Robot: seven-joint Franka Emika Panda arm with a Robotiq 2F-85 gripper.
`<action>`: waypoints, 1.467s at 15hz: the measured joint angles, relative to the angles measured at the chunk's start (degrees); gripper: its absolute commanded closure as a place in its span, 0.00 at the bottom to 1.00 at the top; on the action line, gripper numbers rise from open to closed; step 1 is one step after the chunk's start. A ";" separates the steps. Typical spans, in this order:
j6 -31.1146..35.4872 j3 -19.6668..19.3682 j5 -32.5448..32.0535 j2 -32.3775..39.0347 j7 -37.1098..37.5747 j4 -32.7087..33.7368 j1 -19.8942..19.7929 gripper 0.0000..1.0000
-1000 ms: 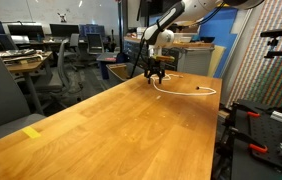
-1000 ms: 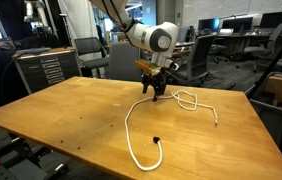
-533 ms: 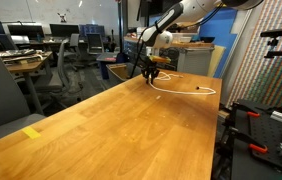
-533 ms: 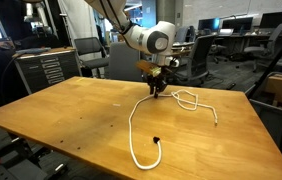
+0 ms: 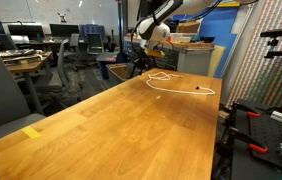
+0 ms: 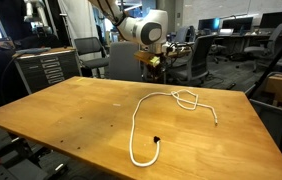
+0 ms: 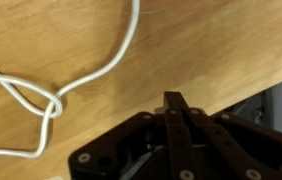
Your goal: Tie the knot using the rope
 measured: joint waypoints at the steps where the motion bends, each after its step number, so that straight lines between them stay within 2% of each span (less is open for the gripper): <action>1: -0.02 0.09 -0.29 -1.24 -0.55 -0.50 0.34 0.68; 2: -0.03 -0.30 -1.64 -2.38 -0.66 -0.98 0.89 0.66; 3: 0.00 -1.32 -3.77 -3.26 -0.41 -1.34 1.69 0.85; 4: 0.74 -2.58 -5.82 -3.91 -0.19 -1.65 2.53 0.78; 5: 1.49 -3.46 -6.83 -4.24 -0.12 -1.93 3.10 0.44; 7: 1.82 -3.99 -7.15 -4.22 -0.12 -2.14 3.41 0.40; 8: 1.66 -3.96 -7.15 -3.98 -0.13 -2.13 3.30 0.34; 12: 0.71 -4.30 -6.91 -1.27 0.20 -2.16 0.73 0.03; 14: 0.71 -5.11 -6.69 0.66 1.05 -1.98 -1.41 0.00; 15: 0.72 -5.53 -6.68 1.54 1.31 -1.75 -2.55 0.06; 16: 0.72 -5.78 -6.68 2.22 1.36 -1.33 -3.62 0.00; 17: 0.72 -5.84 -6.67 2.63 1.36 -0.98 -4.50 0.00; 22: 1.23 -6.05 -7.11 2.81 1.30 -0.32 -4.93 0.00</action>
